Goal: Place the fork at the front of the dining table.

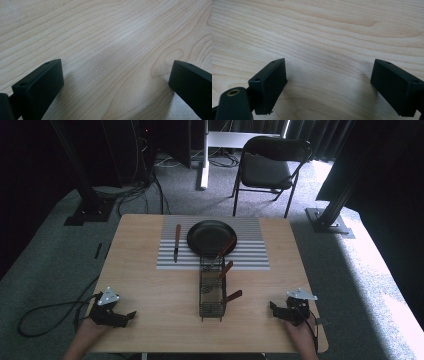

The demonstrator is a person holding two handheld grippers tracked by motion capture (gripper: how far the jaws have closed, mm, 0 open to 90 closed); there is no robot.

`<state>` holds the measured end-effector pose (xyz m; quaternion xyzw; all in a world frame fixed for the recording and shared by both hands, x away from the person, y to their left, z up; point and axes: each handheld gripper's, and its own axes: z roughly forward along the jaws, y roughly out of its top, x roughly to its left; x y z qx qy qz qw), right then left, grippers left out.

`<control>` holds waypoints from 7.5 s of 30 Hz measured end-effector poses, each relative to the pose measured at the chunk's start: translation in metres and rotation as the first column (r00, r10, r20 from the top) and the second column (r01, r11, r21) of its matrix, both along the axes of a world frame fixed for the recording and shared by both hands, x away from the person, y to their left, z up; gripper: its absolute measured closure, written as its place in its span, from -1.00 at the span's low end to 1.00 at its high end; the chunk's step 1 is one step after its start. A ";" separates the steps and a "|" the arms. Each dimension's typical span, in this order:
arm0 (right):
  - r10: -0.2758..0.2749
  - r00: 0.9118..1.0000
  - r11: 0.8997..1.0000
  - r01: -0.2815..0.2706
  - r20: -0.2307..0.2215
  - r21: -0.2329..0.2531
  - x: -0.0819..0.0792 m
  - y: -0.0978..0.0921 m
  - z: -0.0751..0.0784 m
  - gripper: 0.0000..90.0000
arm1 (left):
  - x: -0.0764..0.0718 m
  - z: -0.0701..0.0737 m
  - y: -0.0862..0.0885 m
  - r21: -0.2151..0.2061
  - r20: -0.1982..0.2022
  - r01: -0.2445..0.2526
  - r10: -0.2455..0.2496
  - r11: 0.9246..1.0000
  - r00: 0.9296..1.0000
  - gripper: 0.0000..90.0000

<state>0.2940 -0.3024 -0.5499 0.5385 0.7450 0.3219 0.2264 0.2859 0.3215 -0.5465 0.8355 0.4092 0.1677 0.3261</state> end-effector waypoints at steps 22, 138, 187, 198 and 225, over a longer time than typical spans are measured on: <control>0.008 1.000 1.000 -0.009 -0.014 -0.004 -0.001 0.000 0.001 -0.72 | 0.000 0.000 0.000 0.000 0.000 0.000 0.000 1.000 1.000 -1.00; 0.500 0.861 0.830 -0.508 0.095 0.232 0.045 0.148 0.155 0.80 | 0.000 0.000 -0.001 0.002 0.000 0.005 -0.005 1.000 1.000 -1.00; 0.318 0.901 0.901 -0.384 0.295 0.202 0.026 0.063 0.256 0.80 | 0.000 0.000 -0.001 0.001 -0.001 0.004 -0.004 1.000 1.000 -1.00; 0.176 0.965 0.966 -0.208 0.195 0.155 0.061 0.045 0.209 0.80 | 0.000 0.000 -0.001 0.001 0.000 0.004 -0.004 1.000 1.000 -1.00; 0.045 0.999 0.999 -0.045 0.025 0.013 0.146 0.076 0.141 0.80 | 0.000 0.000 -0.001 0.001 -0.001 0.004 -0.004 1.000 1.000 -1.00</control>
